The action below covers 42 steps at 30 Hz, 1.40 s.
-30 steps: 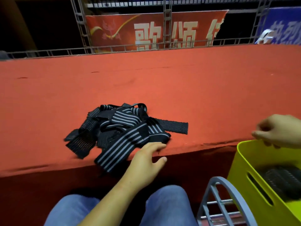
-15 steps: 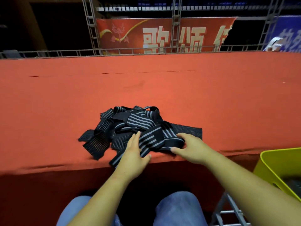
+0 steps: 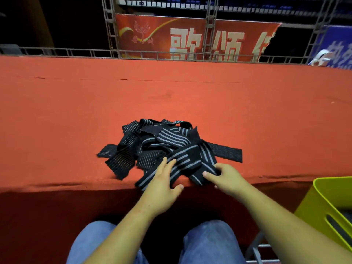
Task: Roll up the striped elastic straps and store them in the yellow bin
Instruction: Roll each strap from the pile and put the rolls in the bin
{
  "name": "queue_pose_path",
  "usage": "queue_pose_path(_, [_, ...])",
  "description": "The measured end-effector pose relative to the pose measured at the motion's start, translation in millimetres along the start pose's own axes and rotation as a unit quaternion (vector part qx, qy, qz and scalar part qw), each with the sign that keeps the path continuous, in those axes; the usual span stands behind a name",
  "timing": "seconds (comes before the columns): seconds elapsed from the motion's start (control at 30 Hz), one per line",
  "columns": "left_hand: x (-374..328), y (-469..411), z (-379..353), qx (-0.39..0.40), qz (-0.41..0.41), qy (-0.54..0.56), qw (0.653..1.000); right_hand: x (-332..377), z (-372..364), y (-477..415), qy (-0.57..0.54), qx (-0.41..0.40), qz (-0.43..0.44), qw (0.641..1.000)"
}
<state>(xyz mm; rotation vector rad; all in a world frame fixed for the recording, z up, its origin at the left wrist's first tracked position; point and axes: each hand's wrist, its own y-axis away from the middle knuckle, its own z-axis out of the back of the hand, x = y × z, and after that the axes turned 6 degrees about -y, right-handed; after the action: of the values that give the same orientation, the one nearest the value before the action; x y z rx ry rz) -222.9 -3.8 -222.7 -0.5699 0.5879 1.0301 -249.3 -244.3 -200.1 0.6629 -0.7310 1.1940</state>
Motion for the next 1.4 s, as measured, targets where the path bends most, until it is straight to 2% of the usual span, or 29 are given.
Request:
queue_pose_path(0.1, [2, 1, 4, -0.015, -0.006, 0.000, 1.000, 3, 3, 2, 0.032, -0.021, -0.003, 0.999])
queue_pose_path(0.2, [8, -3, 14, -0.075, -0.003, -0.012, 0.997, 7, 10, -6, 0.061, -0.073, -0.010, 0.995])
queue_pose_path(0.33, [22, -9, 30, -0.144, 0.063, -0.035, 0.987, 16, 8, -18, 0.111, -0.104, -0.018, 0.988])
queue_pose_path(0.47, [37, -12, 39, -0.148, 0.105, -0.034, 0.983, 43, -14, -10, 0.167, -0.138, 0.072, 0.973])
queue_pose_path(0.57, [43, -16, 50, -0.175, 0.101, -0.038, 0.979, 62, -34, -5, 0.140, -0.094, 0.186, 0.968])
queue_pose_path(0.67, [51, -23, 73, -0.267, 0.098, -0.108, 0.953, 76, -54, -11, 0.119, -0.016, 0.258, 0.959])
queue_pose_path(0.73, [59, -23, 90, -0.291, 0.152, -0.139, 0.934, 86, -64, -13, 0.103, 0.011, 0.284, 0.953])
queue_pose_path(0.8, [73, -23, 101, -0.257, 0.207, -0.134, 0.934, 96, -75, -14, 0.090, 0.031, 0.288, 0.953])
queue_pose_path(0.87, [85, -22, 108, -0.222, 0.205, -0.093, 0.949, 104, -86, -17, 0.073, 0.041, 0.283, 0.955])
queue_pose_path(0.97, [83, -14, 113, -0.225, 0.180, -0.014, 0.957, 107, -98, -26, 0.062, 0.035, 0.278, 0.958])
queue_pose_path(1.1, [72, 7, 120, -0.272, 0.174, 0.172, 0.931, 114, -103, -32, 0.054, 0.029, 0.261, 0.963])
queue_pose_path(1.2, [58, 24, 118, -0.260, 0.150, 0.226, 0.927, 128, -108, -31, -0.048, 0.030, 0.229, 0.972])
queue_pose_path(1.3, [41, 34, 109, -0.208, 0.117, 0.220, 0.946, 140, -127, -29, -0.184, 0.145, 0.103, 0.967])
queue_pose_path(1.37, [35, 36, 99, -0.172, 0.094, 0.184, 0.963, 144, -140, -30, -0.271, 0.226, 0.012, 0.936])
queue_pose_path(1.4, [34, 36, 94, -0.157, 0.084, 0.159, 0.971, 143, -145, -32, -0.292, 0.240, -0.002, 0.926])
